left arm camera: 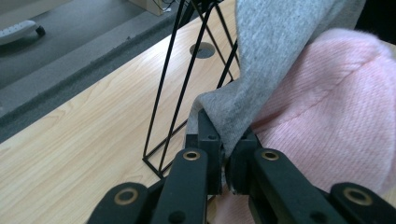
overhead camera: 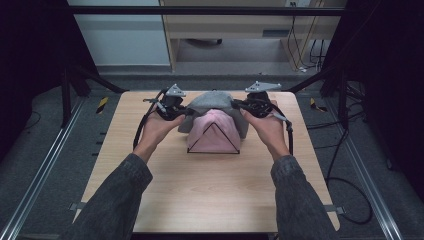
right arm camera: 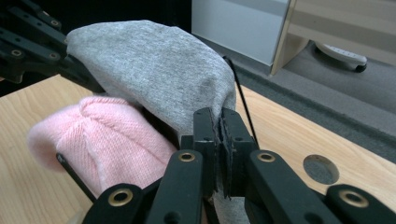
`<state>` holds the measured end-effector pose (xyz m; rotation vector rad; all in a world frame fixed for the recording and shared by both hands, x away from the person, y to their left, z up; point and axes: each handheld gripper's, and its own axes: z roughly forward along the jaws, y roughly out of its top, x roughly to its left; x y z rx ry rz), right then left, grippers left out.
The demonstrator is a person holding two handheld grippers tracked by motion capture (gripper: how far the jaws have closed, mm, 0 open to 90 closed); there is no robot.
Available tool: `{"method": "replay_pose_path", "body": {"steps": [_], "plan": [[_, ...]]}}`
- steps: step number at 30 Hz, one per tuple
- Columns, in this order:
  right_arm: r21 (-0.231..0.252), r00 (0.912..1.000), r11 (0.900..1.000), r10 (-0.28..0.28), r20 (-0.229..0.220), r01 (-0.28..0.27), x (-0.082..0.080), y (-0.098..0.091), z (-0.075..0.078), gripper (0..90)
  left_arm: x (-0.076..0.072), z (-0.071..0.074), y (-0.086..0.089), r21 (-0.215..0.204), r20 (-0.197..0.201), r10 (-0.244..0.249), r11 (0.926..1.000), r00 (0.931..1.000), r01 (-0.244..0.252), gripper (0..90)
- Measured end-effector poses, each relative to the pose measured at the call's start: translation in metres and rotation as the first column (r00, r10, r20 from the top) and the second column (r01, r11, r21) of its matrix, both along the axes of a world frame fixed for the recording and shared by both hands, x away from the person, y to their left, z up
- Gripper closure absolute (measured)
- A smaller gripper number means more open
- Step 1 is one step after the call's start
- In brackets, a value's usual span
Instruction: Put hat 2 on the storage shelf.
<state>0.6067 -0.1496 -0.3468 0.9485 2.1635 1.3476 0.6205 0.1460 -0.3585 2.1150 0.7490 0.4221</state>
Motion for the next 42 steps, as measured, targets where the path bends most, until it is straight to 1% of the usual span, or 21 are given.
{"method": "replay_pose_path", "body": {"steps": [5,9,13,16,21,25,26,27,32,35,40,42], "plan": [[-0.005,0.9999,1.0,0.003,-0.011,-0.003,-0.001,0.002,-0.007,86.8,-0.001,-0.005,0.001,0.008,-0.006,-0.002,1.0,1.0,0.002,86.5],[-0.005,0.9997,1.0,0.007,-0.024,-0.008,0.0,0.003,-0.012,86.8,-0.002,-0.009,0.002,0.002,-0.011,0.002,1.0,0.9999,-0.002,86.5],[-0.006,0.9995,0.9999,0.015,-0.027,-0.015,0.0,0.005,-0.013,86.8,-0.001,-0.012,0.004,0.008,-0.016,0.007,0.9999,0.9998,-0.007,86.5],[-0.006,0.9993,0.9998,0.019,-0.031,-0.019,0.0,0.006,-0.014,86.7,0.0,-0.014,0.006,-0.003,-0.022,0.011,0.9999,0.9997,-0.011,86.5],[-0.012,0.999,0.9997,0.021,-0.04,-0.021,0.0,0.007,-0.016,86.7,0.0,-0.016,0.005,0.008,-0.027,0.009,0.9999,0.9996,-0.009,86.5],[-0.01,0.9985,0.9997,0.022,-0.05,-0.022,-0.001,0.008,-0.02,86.6,-0.001,-0.021,0.006,0.017,-0.031,0.018,0.9997,0.9994,-0.017,86.4],[-0.008,0.9986,0.9997,0.023,-0.048,-0.023,-0.001,0.008,-0.021,86.5,-0.001,-0.023,0.007,0.009,-0.033,0.017,0.9998,0.9993,-0.017,86.5],[-0.007,0.9982,0.9998,0.02,-0.057,-0.021,-0.002,0.008,-0.022,86.5,-0.001,-0.024,0.007,0.001,-0.037,0.02,0.9998,0.9991,-0.02,86.5],[-0.01,0.9982,0.9998,0.017,-0.058,-0.017,0.0,0.008,-0.024,86.5,-0.002,-0.028,0.006,-0.013,-0.05,0.017,0.9998,0.9986,-0.017,86.4],[-0.01,0.9983,0.9999,0.012,-0.057,-0.013,0.0,0.008,-0.024,86.4,-0.002,-0.03,0.004,-0.007,-0.049,0.016,0.9998,0.9987,-0.016,86.4],[-0.013,0.9979,0.9999,0.007,-0.065,-0.008,0.0,0.008,-0.026,85.7,-0.001,-0.033,0.003,-0.002,-0.061,0.026,0.9996,0.9978,-0.026,85.3],[-0.019,0.9983,0.9998,0.002,-0.059,-0.003,0.001,0.008,-0.026,85.2,-0.001,-0.034,0.003,-0.008,-0.061,0.031,0.9995,0.9977,-0.032,84.7]]}}
